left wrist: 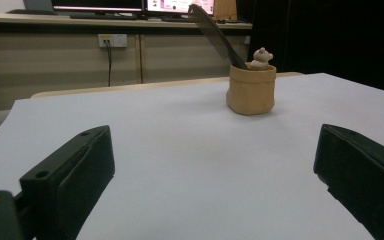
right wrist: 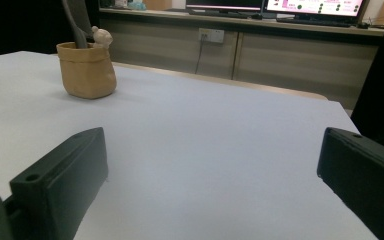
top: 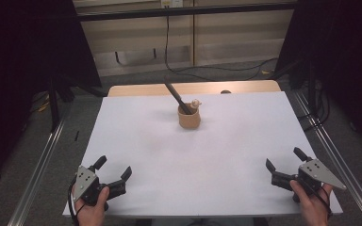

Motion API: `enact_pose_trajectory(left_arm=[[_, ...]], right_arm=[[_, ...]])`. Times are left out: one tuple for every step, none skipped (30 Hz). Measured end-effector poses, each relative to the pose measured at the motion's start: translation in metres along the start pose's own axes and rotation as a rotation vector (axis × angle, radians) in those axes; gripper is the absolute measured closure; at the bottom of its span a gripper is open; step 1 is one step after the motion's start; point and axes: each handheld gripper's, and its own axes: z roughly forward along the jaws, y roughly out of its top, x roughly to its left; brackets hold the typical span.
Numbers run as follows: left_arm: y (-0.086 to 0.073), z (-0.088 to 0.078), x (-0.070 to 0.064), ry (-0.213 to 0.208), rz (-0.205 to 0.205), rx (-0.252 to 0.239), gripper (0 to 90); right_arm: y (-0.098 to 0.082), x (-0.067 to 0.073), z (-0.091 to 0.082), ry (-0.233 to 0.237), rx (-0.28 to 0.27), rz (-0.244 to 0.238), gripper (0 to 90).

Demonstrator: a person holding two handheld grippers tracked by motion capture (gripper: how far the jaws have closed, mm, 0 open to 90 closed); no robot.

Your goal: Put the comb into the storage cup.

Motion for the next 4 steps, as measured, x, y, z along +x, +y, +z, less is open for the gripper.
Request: enact_pose_trajectory(left_arm=[[-0.0002, 0.0006, -0.0001, -0.001, -0.003, 0.000, 3.1], [-0.0004, 0.0010, 0.0001, -0.002, -0.005, 0.002, 3.1], [-0.0004, 0.0012, 0.0008, -0.005, 0.001, 0.009, 3.0], [-0.0005, 0.0014, 0.0009, -0.006, 0.001, 0.009, 3.1]], right_arm=[[0.0003, 0.0000, 0.0000, 0.001, -0.005, 0.002, 0.0], [0.0004, -0.0005, -0.0001, 0.003, -0.008, 0.007, 0.0], [0.0003, -0.0007, 0.0001, 0.006, -0.010, 0.011, 0.0], [0.0004, -0.0012, 0.0004, 0.003, -0.009, 0.014, 0.0]])
